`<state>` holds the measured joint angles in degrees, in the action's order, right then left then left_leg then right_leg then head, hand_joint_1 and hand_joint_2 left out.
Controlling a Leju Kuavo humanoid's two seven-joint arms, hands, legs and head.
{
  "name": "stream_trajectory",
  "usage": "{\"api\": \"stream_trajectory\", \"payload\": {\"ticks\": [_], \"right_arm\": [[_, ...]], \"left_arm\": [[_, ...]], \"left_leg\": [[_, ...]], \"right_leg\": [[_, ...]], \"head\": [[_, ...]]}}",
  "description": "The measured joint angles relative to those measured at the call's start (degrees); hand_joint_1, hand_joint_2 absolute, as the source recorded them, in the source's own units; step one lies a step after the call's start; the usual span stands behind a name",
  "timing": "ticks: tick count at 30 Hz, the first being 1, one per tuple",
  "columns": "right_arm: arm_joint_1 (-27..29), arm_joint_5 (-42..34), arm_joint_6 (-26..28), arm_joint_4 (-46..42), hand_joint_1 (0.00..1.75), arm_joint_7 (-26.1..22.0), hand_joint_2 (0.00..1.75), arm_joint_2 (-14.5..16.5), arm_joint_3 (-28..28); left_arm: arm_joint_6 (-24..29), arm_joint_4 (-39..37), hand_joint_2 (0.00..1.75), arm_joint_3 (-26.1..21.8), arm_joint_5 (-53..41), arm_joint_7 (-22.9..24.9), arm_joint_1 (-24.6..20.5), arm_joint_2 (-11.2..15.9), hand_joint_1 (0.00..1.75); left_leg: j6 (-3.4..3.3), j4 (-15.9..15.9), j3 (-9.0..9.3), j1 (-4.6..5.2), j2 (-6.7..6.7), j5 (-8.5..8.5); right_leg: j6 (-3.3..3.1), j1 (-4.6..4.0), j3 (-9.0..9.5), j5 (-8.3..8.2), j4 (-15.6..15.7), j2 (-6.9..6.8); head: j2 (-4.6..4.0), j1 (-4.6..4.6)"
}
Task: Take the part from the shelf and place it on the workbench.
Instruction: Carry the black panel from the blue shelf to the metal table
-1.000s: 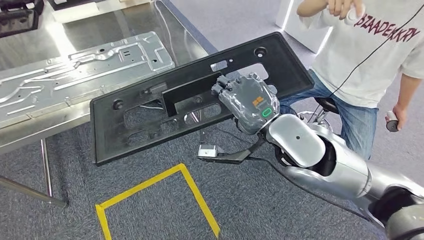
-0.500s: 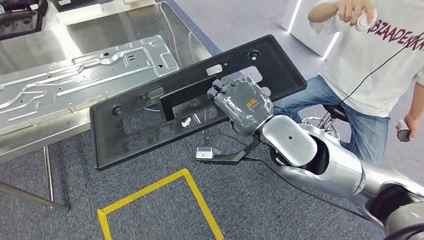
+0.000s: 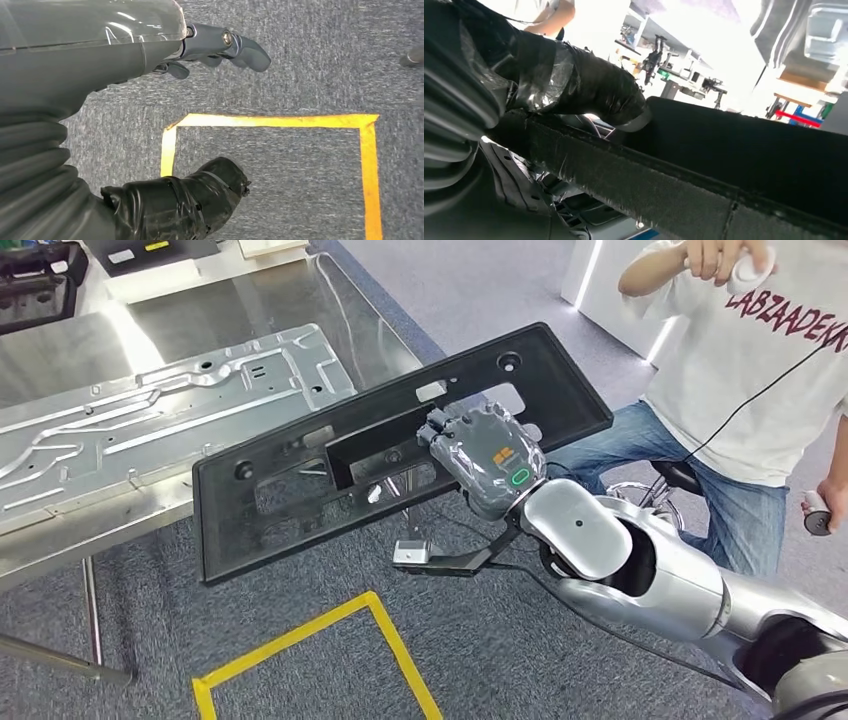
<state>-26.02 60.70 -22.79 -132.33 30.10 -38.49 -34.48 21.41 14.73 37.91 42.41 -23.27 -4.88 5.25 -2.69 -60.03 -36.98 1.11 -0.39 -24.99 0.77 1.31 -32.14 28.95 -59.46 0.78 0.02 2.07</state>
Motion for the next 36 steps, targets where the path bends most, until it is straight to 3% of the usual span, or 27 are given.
{"api": "stream_trajectory", "payload": {"ticks": [2, 4, 7, 8, 9, 11, 13, 17, 19, 20, 22, 23, 24, 25, 27, 28, 29, 31, 33, 35, 36], "right_arm": [[0.12, -0.09, 0.17, 0.02, 1.75, 0.07, 1.75, -0.01, 0.1], [0.11, -0.74, 0.88, -0.01, 1.75, 0.26, 1.75, -0.05, 0.55], [0.24, -2.89, 2.54, -0.02, 1.75, 0.63, 1.75, -0.11, 1.84], [0.36, -3.44, 2.87, -0.02, 1.75, 0.67, 1.75, -0.11, 2.22], [0.44, -3.74, 3.05, -0.02, 1.75, 0.69, 1.75, -0.11, 2.54], [0.39, -3.54, 3.16, -0.12, 1.75, 0.72, 1.75, -0.11, 3.09], [0.05, -2.51, 3.22, -0.34, 1.75, 0.81, 1.75, -0.14, 3.57], [0.84, -0.61, 5.15, -0.52, 1.75, 1.14, 1.75, -0.27, 4.7], [1.97, -1.11, 7.3, -0.22, 1.75, 1.12, 1.75, -0.26, 5.66], [2.62, -1.81, 8.43, 0.03, 1.75, 1.07, 1.75, -0.25, 6.2], [3.96, -3.45, 10.17, 0.7, 1.75, 0.94, 1.75, -0.19, 7.14], [4.57, -4.1, 10.61, 1.06, 1.75, 0.89, 1.75, -0.15, 7.43], [5.07, -4.57, 10.78, 1.39, 1.75, 0.85, 1.75, -0.11, 7.58], [5.47, -4.88, 10.86, 1.75, 1.75, 0.81, 1.75, -0.07, 7.68], [5.88, -5.16, 11.0, 2.4, 1.75, 0.75, 1.75, 0.03, 7.89], [5.95, -5.25, 11.1, 2.73, 1.75, 0.74, 1.75, 0.08, 8.09], [6.03, -5.38, 11.21, 3.03, 1.75, 0.74, 1.75, 0.13, 8.31], [6.2, -5.7, 11.34, 3.63, 1.75, 0.74, 1.75, 0.28, 8.6], [6.41, -5.86, 11.37, 4.13, 1.75, 0.74, 1.75, 0.41, 8.67], [6.47, -5.85, 11.4, 4.51, 1.75, 0.71, 1.75, 0.48, 8.75], [6.52, -5.86, 11.43, 4.66, 1.75, 0.68, 1.75, 0.51, 8.8]], "left_arm": [[0.01, 0.0, 1.75, 0.0, 0.0, 0.0, -0.03, 0.0, 0.0], [0.01, 0.0, 1.75, -0.01, -0.03, -0.03, 0.07, -0.03, 0.0], [0.01, 0.0, 1.75, -0.01, -0.08, -0.03, 0.02, -0.08, 0.0], [0.01, 0.0, 1.75, -0.01, -0.09, 0.0, 0.05, -0.08, 0.0], [0.01, 0.0, 1.75, -0.01, -0.09, 0.02, 0.11, -0.09, 0.0], [0.01, 0.0, 1.75, 0.0, -0.11, 0.06, 0.19, -0.09, 0.0], [0.04, 0.0, 1.75, 0.0, -0.13, 0.06, 0.1, -0.08, 0.0], [0.14, 0.0, 1.75, -0.01, -0.22, 0.09, -0.05, -0.13, 0.0], [0.11, 0.0, 1.75, -0.01, -0.38, 0.07, -0.1, -0.22, 0.0], [0.11, 0.0, 1.75, -0.01, -0.47, 0.05, -0.16, -0.23, 0.0], [0.09, 0.0, 1.75, -0.01, -0.64, 0.06, -0.18, -0.21, 0.0], [0.06, 0.0, 1.75, -0.01, -0.7, 0.08, -0.09, -0.2, 0.0], [0.03, 0.0, 1.75, -0.01, -0.76, 0.1, 0.02, -0.19, 0.0], [0.01, 0.0, 1.75, -0.01, -0.82, 0.13, 0.12, -0.19, 0.0], [0.01, 0.0, 1.75, -0.01, -0.97, 0.17, 0.17, -0.16, 0.0], [0.01, 0.0, 1.75, -0.01, -1.03, 0.2, 0.15, -0.12, 0.0], [0.0, 0.0, 1.75, -0.01, -1.09, 0.21, 0.08, -0.08, 0.0], [-0.01, 0.0, 1.75, -0.01, -1.16, 0.21, -0.07, -0.04, 0.0], [-0.03, 0.0, 1.75, -0.01, -1.18, 0.22, -0.06, -0.04, 0.0], [-0.05, 0.0, 1.75, -0.01, -1.2, 0.22, 0.01, -0.04, 0.0], [-0.05, 0.0, 1.75, -0.01, -1.2, 0.22, -0.02, -0.04, 0.0]], "left_leg": [[-0.21, 1.26, 0.82, -0.18, 0.03, -0.1], [-0.54, 2.84, 2.3, -0.55, 0.1, 0.0], [-1.08, 3.48, 3.7, -0.61, 0.09, -0.67], [-1.12, 3.39, 4.13, -0.61, 0.07, -1.12], [-1.09, 3.24, 4.64, -0.64, 0.05, -1.65], [-0.81, 2.58, 5.72, -0.8, -0.02, -2.97], [-0.18, 1.6, 6.12, -0.71, -0.12, -4.36], [0.84, 0.88, 5.98, -0.65, -0.1, -5.53], [1.44, -1.51, 4.99, -0.83, 0.05, -6.74], [1.79, -4.49, 3.37, -0.96, 0.11, -7.76], [2.3, -12.26, -1.64, -1.1, 0.12, -9.57], [2.39, -14.97, -3.93, -1.14, 0.12, -9.57], [2.33, -15.62, -5.26, -1.16, 0.12, -8.47], [2.15, -14.04, -5.48, -1.15, 0.12, -6.27], [1.48, -6.65, -3.35, -1.0, 0.08, -0.87], [1.14, -3.26, -2.03, -0.79, 0.04, 0.69], [0.88, -1.11, -1.1, -0.57, 0.05, 1.24], [0.55, 0.18, -0.44, -0.23, 0.04, 0.64], [0.16, 1.32, 0.37, -0.55, 0.06, 0.57], [-0.38, 2.45, 1.6, -0.85, 0.1, 0.53], [-0.63, 2.62, 2.03, -0.77, 0.1, 0.31]], "right_leg": [[0.6, -0.04, 0.49, 0.19, 0.6, -0.06], [0.92, -0.19, -0.31, 1.41, -1.55, -0.21], [1.1, -0.22, -6.51, 4.51, -11.71, -0.27], [1.27, -0.19, -8.25, 4.32, -13.77, -0.29], [1.47, -0.11, -9.06, 3.03, -13.86, -0.32], [1.88, 0.22, -7.72, -1.92, -8.14, -0.51], [1.77, 0.29, -5.48, -4.45, -2.57, -0.61], [0.22, 0.03, -4.47, -3.38, -0.89, -0.27], [-0.49, 0.19, -3.69, -2.93, -0.63, -0.29], [-0.78, 0.26, -3.2, -2.64, -0.5, -0.37], [-1.03, 0.27, -2.42, -2.0, -0.4, -0.49], [-1.05, 0.26, -2.04, -1.67, -0.4, -0.48], [-1.05, 0.26, -1.58, -1.31, -0.4, -0.43], [-1.02, 0.26, -1.04, -0.92, -0.39, -0.37], [-0.84, 0.25, 0.09, -0.11, -0.31, -0.24], [-0.63, 0.19, 0.48, 0.22, -0.23, -0.16], [-0.37, 0.17, 0.66, 0.44, -0.11, -0.1], [0.22, 0.13, 0.84, 0.63, 0.35, -0.02], [0.73, 0.12, 1.04, 1.03, 0.53, -0.13], [1.01, 0.08, -0.49, 2.58, -2.78, -0.3], [1.09, 0.06, -2.37, 3.74, -6.24, -0.35]], "head": [[0.0, 0.04], [-0.01, 0.13], [0.0, 0.25], [0.0, 0.28], [0.0, 0.28], [0.0, 0.29], [0.0, 0.28], [0.0, 0.3], [0.01, 0.26], [0.01, 0.22], [0.0, 0.19], [0.0, 0.18], [0.0, 0.18], [0.0, 0.18], [-0.01, 0.19], [-0.01, 0.16], [-0.01, 0.14], [0.0, 0.1], [-0.01, 0.18], [-0.01, 0.27], [-0.01, 0.32]]}}
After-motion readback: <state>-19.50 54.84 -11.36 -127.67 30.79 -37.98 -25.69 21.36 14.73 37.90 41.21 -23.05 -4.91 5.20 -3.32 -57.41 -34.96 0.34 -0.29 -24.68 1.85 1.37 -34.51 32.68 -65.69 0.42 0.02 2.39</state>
